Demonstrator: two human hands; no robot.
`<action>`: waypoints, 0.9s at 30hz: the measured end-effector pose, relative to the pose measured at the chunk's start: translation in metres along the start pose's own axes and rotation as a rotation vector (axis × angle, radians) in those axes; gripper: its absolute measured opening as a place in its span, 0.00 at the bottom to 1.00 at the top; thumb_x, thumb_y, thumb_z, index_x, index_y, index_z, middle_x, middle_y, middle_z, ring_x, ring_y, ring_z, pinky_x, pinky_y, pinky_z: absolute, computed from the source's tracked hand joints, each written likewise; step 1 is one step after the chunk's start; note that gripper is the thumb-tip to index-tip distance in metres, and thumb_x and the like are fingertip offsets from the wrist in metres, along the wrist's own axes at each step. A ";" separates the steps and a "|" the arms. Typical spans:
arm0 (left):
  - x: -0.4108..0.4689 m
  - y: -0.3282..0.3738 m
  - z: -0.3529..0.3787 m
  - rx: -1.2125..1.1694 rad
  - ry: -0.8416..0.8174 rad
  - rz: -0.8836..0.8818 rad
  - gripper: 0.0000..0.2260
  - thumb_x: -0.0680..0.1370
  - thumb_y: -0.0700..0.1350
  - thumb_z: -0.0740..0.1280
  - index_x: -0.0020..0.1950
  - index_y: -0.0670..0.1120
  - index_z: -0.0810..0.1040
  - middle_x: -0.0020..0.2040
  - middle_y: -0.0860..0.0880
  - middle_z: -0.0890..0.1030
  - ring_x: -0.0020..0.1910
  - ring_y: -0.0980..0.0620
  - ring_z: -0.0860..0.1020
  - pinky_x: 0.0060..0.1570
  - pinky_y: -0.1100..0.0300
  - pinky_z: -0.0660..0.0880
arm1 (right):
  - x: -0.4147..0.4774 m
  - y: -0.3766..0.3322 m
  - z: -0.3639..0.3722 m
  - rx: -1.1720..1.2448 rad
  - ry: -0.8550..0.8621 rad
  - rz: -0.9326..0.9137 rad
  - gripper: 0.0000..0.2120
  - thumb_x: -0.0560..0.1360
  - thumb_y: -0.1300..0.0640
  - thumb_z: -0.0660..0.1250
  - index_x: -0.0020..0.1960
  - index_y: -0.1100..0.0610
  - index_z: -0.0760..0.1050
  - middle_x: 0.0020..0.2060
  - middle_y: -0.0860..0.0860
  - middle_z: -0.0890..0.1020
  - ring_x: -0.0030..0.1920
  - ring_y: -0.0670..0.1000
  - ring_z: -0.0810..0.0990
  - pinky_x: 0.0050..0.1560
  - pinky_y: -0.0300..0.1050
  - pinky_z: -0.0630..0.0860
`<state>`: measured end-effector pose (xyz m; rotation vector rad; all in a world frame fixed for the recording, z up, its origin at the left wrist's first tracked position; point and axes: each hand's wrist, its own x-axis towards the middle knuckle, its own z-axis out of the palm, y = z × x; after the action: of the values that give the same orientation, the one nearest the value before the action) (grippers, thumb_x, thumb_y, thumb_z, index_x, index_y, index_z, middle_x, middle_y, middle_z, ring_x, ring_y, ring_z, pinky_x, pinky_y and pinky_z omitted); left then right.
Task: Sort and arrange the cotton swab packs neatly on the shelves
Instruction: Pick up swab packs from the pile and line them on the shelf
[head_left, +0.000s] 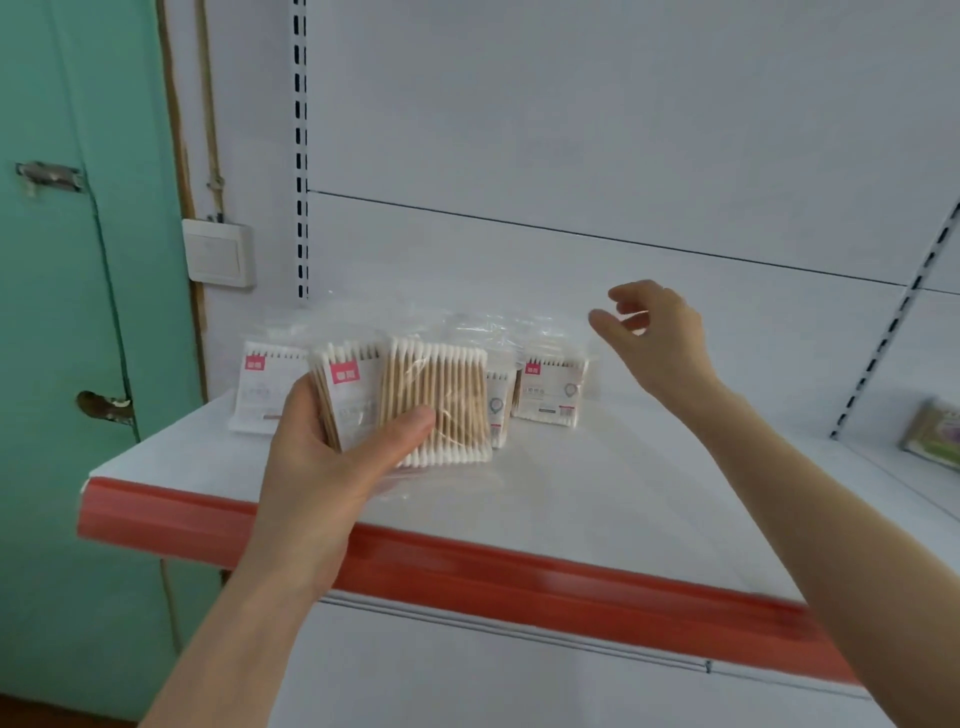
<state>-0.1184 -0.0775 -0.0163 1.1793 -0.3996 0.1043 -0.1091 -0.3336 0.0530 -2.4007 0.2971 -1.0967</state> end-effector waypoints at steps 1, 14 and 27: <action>0.001 0.000 0.001 -0.004 -0.012 -0.002 0.24 0.58 0.46 0.72 0.53 0.47 0.75 0.44 0.51 0.84 0.44 0.51 0.83 0.45 0.56 0.80 | -0.008 -0.011 -0.005 0.118 0.035 -0.036 0.09 0.74 0.55 0.67 0.53 0.54 0.76 0.50 0.49 0.80 0.42 0.41 0.76 0.45 0.32 0.70; 0.002 0.005 0.007 -0.128 -0.174 -0.122 0.24 0.70 0.58 0.62 0.62 0.48 0.73 0.50 0.50 0.84 0.48 0.50 0.83 0.42 0.54 0.81 | -0.110 -0.077 0.007 0.133 -0.456 -0.215 0.40 0.63 0.46 0.75 0.71 0.47 0.62 0.68 0.42 0.63 0.70 0.41 0.61 0.70 0.38 0.60; 0.010 -0.002 -0.010 -0.103 -0.155 -0.025 0.05 0.76 0.45 0.63 0.51 0.49 0.71 0.48 0.53 0.83 0.45 0.53 0.83 0.39 0.57 0.81 | -0.073 -0.060 -0.043 0.259 -0.238 0.005 0.02 0.77 0.55 0.62 0.47 0.52 0.73 0.39 0.56 0.82 0.30 0.45 0.77 0.30 0.39 0.73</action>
<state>-0.1061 -0.0705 -0.0174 1.0938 -0.5206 -0.0291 -0.1895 -0.2684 0.0603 -2.2646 0.0751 -0.7828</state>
